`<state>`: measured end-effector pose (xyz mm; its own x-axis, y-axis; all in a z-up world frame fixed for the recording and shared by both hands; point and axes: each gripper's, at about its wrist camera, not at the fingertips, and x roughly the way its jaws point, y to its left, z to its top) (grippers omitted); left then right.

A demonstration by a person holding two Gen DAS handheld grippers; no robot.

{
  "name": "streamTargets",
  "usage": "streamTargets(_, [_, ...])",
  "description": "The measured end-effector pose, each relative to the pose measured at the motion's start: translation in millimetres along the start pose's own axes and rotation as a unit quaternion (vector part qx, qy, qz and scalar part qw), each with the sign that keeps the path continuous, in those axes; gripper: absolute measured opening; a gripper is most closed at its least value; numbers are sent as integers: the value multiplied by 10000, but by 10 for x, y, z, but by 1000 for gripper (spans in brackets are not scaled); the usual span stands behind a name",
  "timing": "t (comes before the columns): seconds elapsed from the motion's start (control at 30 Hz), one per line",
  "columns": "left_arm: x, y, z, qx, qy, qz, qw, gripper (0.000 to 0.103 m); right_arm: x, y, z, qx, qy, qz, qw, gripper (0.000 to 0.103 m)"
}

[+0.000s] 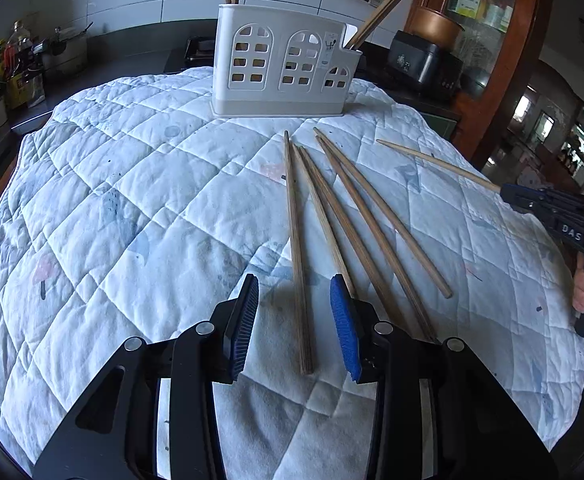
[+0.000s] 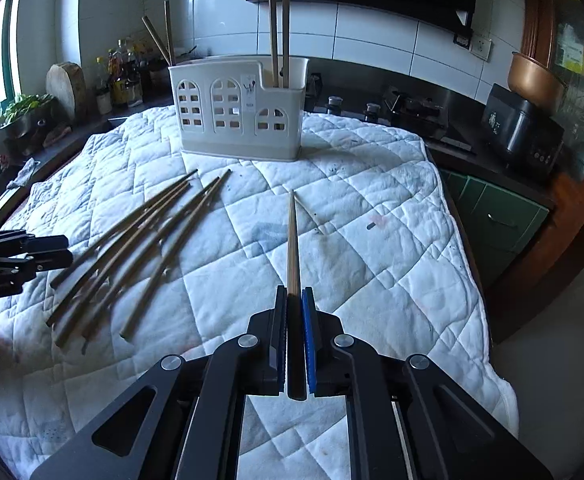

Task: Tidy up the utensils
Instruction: 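Close the left tool on a chopstick while the right tool grasps another, then lift the held chopsticks upright and carry both tools over the white holder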

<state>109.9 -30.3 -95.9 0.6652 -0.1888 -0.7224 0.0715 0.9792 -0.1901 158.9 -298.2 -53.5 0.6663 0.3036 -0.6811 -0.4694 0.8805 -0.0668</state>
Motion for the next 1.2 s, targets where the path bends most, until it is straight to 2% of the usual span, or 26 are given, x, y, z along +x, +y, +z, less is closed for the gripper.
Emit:
streamTargets(0.07, [57, 11, 18, -66, 55, 47, 10000, 37, -92, 46, 20, 4, -144, -22, 9999, 7])
streamTargets(0.1, [77, 21, 24, -113, 72, 15, 9999, 24, -132, 58, 30, 7, -206, -36, 9998, 7])
streamTargets(0.13, [98, 31, 33, -158, 97, 11, 9998, 21, -176, 77, 42, 11, -269, -30, 9996, 7])
streamTargets(0.5, [206, -54, 45, -43, 187, 43, 9998, 19, -383, 218, 112, -16, -552, 32, 9985, 7])
streamTargets(0.73, [247, -36, 92, -83, 293, 227, 9993, 6, -432, 230, 128, 38, -599, 19, 9982, 7])
streamTargets(0.83, [231, -67, 110, -56, 300, 323, 9990, 6, -477, 228, 153, 74, -643, 12, 9979, 7])
streamTargets(1.2, [-223, -48, 294, -109, -407, 65, 9991, 5, -633, 305, 290, 77, -803, 54, 9967, 7])
